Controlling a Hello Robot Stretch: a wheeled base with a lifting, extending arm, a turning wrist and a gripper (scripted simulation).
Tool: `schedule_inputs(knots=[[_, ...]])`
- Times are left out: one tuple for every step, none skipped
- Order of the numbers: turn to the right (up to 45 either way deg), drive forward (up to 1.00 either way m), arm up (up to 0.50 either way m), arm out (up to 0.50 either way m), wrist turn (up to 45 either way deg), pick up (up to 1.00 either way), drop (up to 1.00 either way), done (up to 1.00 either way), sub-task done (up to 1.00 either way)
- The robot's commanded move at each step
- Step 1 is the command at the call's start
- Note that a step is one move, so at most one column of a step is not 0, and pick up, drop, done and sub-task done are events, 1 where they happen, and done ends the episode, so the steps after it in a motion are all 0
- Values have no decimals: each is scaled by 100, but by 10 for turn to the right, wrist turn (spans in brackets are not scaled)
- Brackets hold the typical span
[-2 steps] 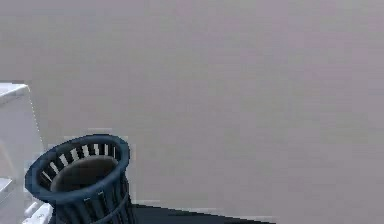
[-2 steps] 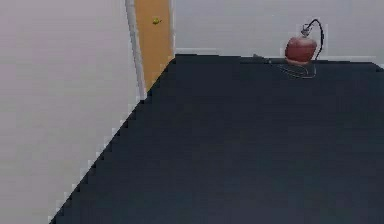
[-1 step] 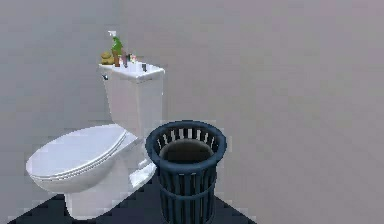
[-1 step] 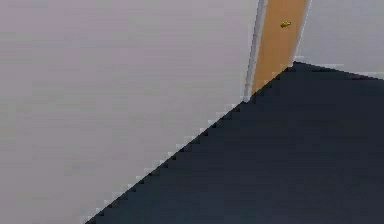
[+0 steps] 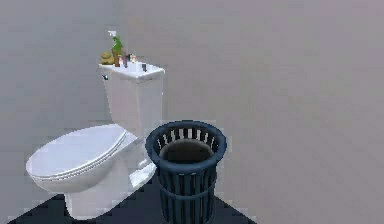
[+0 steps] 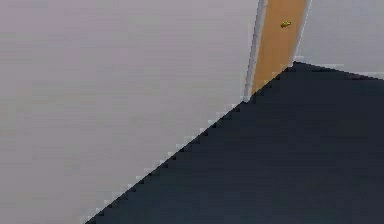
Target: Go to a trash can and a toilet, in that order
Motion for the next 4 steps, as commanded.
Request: schedule_inputs(knots=[[-450,0,0,0,0,0,0,0,0],[-60,0,0,0,0,0,0,0,0],[0,55,0,0,0,0,0,0,0],[330,0,0,0,0,0,0,0,0]])
